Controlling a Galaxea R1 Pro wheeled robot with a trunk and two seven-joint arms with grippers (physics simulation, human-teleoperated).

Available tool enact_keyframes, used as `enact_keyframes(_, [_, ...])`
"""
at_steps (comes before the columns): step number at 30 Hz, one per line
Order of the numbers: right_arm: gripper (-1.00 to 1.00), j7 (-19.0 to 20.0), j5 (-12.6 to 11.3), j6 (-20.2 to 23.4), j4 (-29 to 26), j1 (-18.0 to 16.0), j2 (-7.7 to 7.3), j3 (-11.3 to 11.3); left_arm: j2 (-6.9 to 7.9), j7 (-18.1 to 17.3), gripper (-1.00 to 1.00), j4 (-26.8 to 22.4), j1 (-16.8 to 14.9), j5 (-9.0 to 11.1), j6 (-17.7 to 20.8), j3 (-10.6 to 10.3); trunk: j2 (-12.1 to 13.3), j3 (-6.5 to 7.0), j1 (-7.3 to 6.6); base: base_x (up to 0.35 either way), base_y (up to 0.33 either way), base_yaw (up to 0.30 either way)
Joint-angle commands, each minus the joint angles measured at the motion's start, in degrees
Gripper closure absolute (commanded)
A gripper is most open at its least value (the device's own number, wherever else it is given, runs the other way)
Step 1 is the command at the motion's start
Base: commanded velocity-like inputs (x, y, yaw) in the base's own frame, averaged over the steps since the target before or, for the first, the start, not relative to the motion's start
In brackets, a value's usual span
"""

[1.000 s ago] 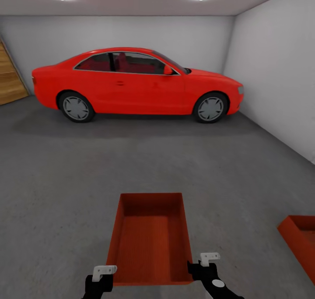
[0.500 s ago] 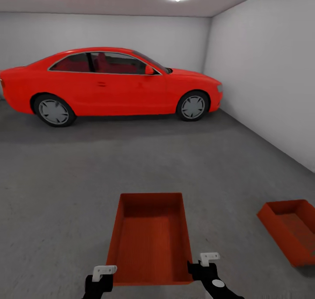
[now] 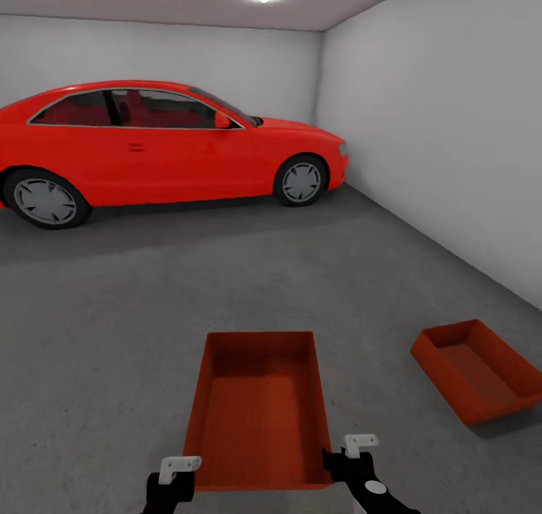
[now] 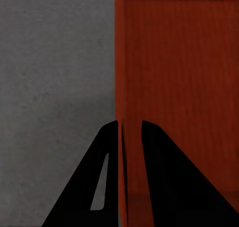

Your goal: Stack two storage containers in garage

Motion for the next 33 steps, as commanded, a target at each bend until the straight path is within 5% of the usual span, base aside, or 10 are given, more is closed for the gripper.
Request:
enact_keyframes(1, [1.0,-0.7,0.0,-0.2,0.1,-0.1,-0.94,-0.4,0.05,0.5,1.0,0.0,0.0,0.7,-0.1,0.9,0.0,-0.04,0.0,0.043,0.0,-0.216])
enact_keyframes(24, [1.0,-0.7,0.0,-0.2,0.1,-0.1,-0.92,-0.4,0.05,0.5,1.0,0.0,0.0,0.7,-0.1,0.9,0.0,-0.04,0.0,0.311,0.0,-0.018])
enact_keyframes(33, [1.0,-0.7,0.0,-0.2,0.1,-0.1,-0.94,-0.4,0.05,0.5,1.0,0.0,0.0,0.7,-0.1,0.9,0.0,-0.04,0.0,0.064,0.0,-0.154])
